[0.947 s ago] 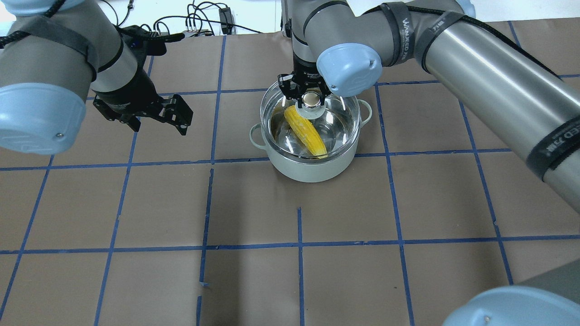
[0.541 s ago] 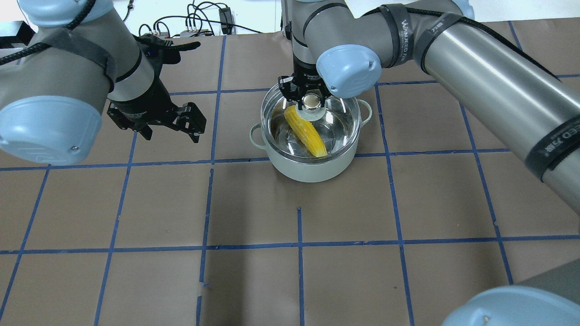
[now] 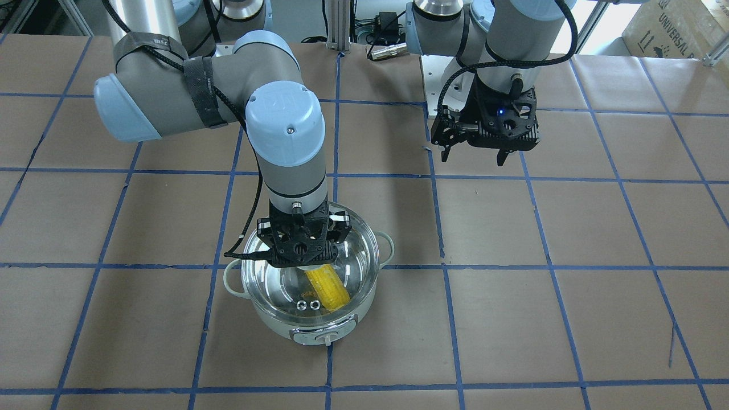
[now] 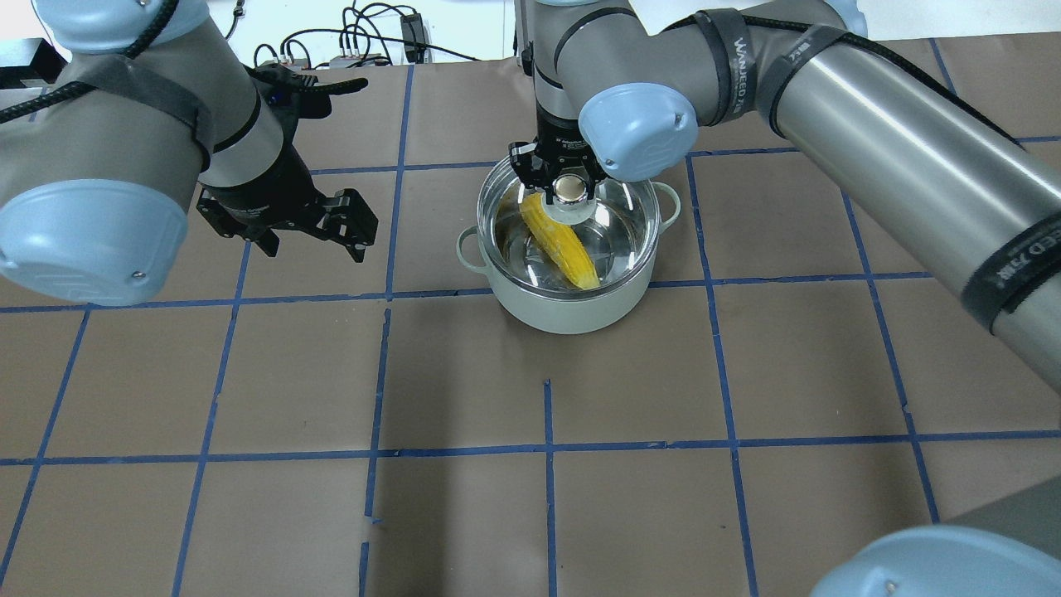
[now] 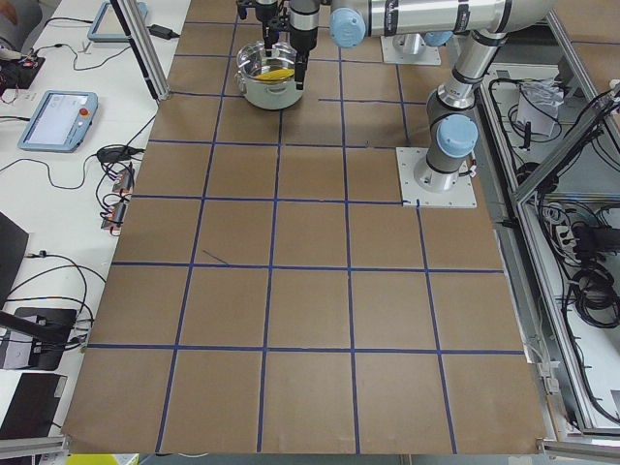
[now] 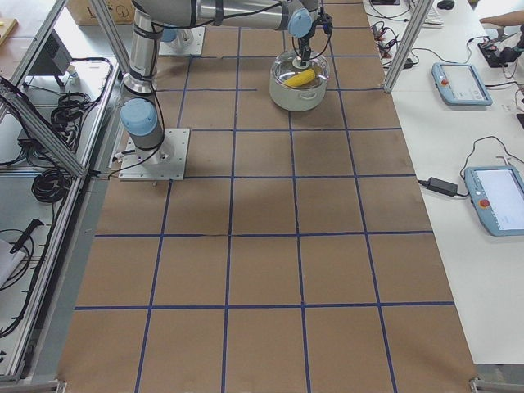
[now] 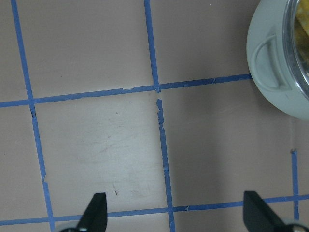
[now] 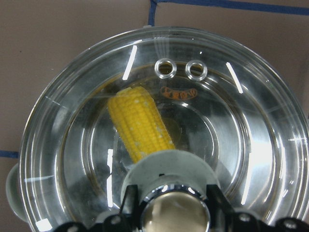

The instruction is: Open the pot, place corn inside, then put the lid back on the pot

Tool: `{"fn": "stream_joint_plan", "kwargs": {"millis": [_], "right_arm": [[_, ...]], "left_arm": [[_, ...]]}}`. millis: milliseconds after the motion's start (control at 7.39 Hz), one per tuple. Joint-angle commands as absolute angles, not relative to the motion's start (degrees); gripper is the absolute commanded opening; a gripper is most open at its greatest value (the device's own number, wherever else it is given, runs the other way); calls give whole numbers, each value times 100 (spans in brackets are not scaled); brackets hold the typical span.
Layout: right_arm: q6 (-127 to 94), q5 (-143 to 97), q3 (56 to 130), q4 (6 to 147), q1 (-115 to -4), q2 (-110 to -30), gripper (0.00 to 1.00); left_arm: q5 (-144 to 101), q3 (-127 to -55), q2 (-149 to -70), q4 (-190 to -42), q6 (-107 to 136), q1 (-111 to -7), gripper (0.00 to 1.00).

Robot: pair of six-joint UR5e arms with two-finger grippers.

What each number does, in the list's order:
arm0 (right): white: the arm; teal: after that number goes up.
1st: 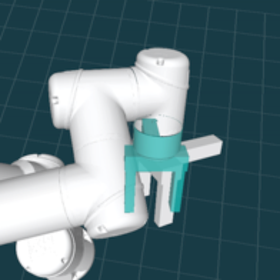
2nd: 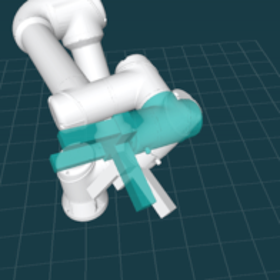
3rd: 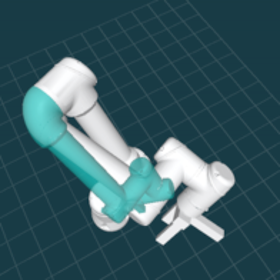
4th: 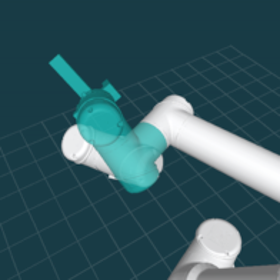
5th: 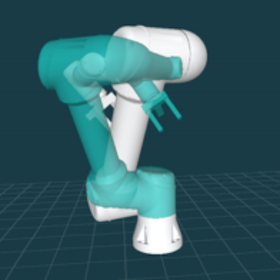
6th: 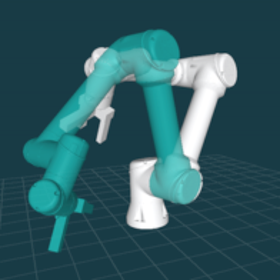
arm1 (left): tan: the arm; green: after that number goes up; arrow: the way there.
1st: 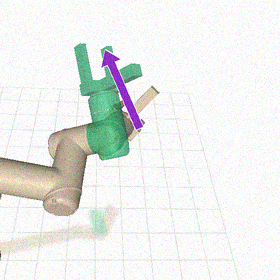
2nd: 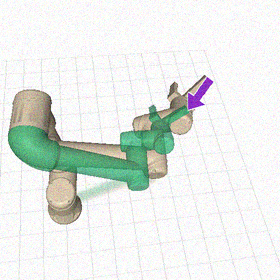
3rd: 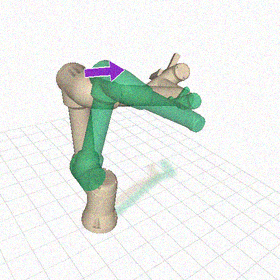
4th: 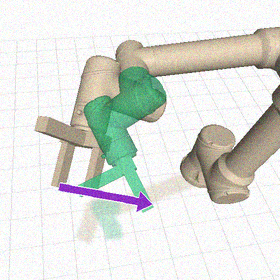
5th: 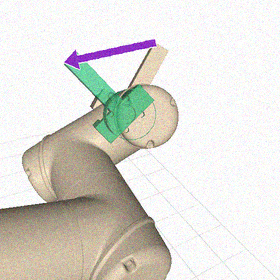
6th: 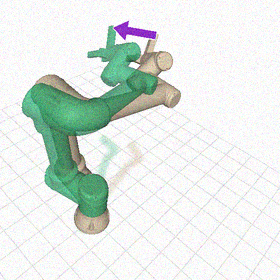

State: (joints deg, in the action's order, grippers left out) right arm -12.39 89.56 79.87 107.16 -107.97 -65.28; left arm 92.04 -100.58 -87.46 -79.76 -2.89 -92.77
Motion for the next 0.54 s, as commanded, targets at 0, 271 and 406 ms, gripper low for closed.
{"fn": "stream_joint_plan", "kwargs": {"millis": [0, 271, 406], "right_arm": [[-1239, 8956, 7998, 10714, -10793, -6521, 3], [-1231, 8947, 8042, 10714, -10793, -6521, 3], [-1230, 8947, 8042, 10714, -10793, -6521, 3]], "left_arm": [[9211, -10063, -8745, -7963, -299, -9246, 100], [9211, -10107, -8728, -8007, -308, -9211, 100], [9194, -10116, -8728, -7998, -308, -9167, 100]]}}
